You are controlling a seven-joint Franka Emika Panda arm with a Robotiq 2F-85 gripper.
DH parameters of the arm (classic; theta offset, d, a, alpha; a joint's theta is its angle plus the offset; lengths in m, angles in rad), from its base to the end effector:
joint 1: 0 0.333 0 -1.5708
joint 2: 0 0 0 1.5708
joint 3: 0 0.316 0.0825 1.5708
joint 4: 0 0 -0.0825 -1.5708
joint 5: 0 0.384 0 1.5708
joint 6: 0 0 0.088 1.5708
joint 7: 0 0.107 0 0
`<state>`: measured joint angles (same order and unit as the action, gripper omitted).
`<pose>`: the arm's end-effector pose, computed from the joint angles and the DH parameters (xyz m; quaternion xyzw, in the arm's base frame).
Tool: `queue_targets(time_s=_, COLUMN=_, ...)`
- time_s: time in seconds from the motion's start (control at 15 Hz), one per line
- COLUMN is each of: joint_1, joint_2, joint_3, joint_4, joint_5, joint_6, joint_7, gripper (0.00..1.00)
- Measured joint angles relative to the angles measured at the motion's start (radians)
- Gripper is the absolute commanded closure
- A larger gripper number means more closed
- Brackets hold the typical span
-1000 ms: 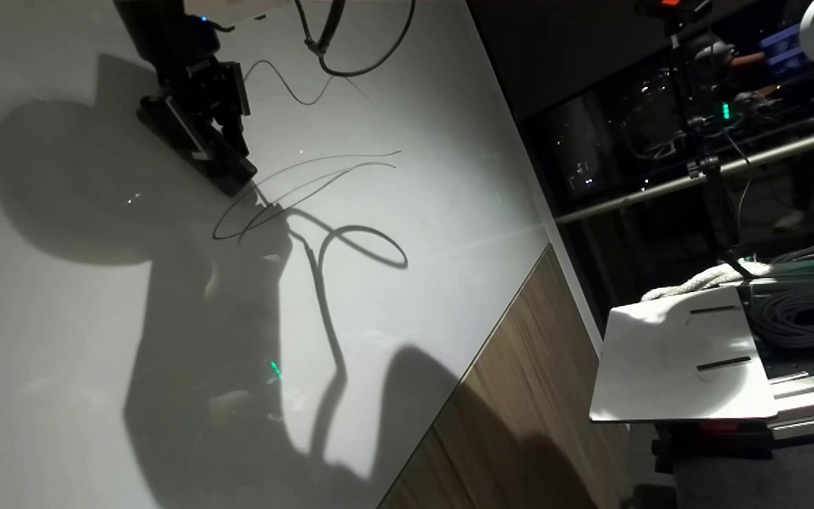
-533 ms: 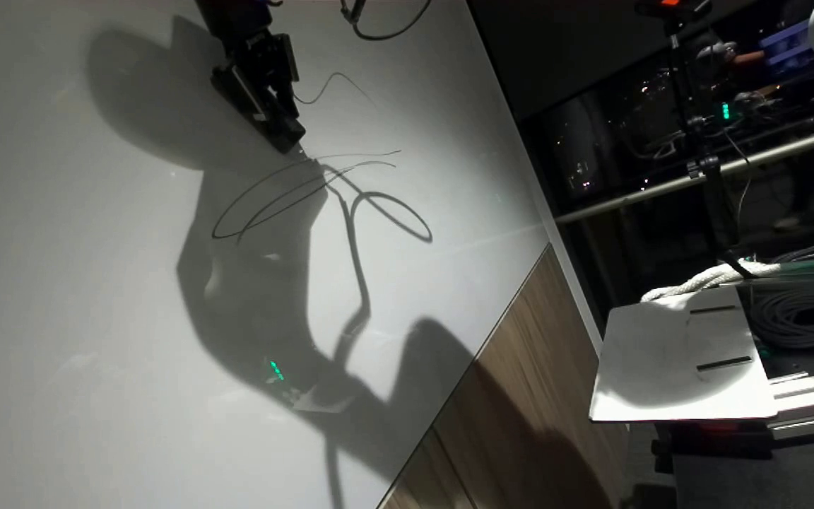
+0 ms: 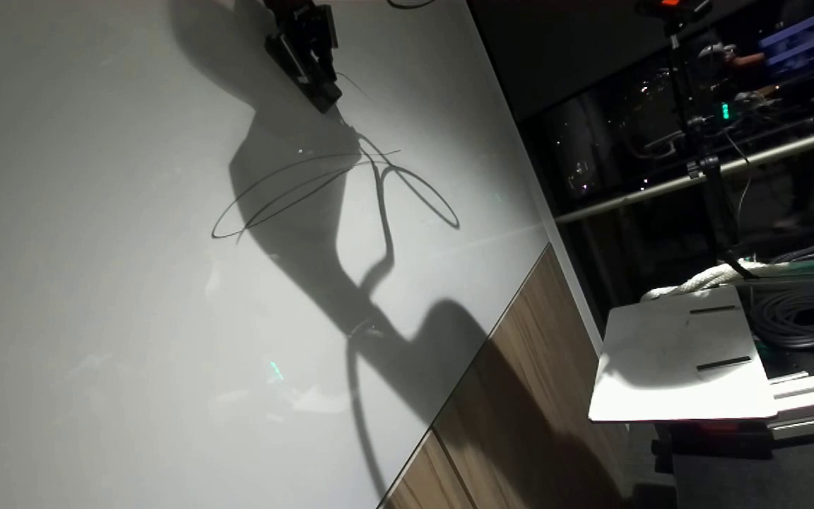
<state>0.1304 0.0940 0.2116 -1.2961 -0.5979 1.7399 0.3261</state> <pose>0.5761 0.1419 0.7353 0.9438 0.0034 0.2514 0.2147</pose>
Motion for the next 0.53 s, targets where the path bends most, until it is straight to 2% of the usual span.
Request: queue_targets(time_s=0.53, joint_1=-0.022, joint_2=-0.003, joint_3=-0.006, joint_4=-0.008, joint_5=0.001, joint_6=-0.009, joint_7=0.008, gripper=0.64)
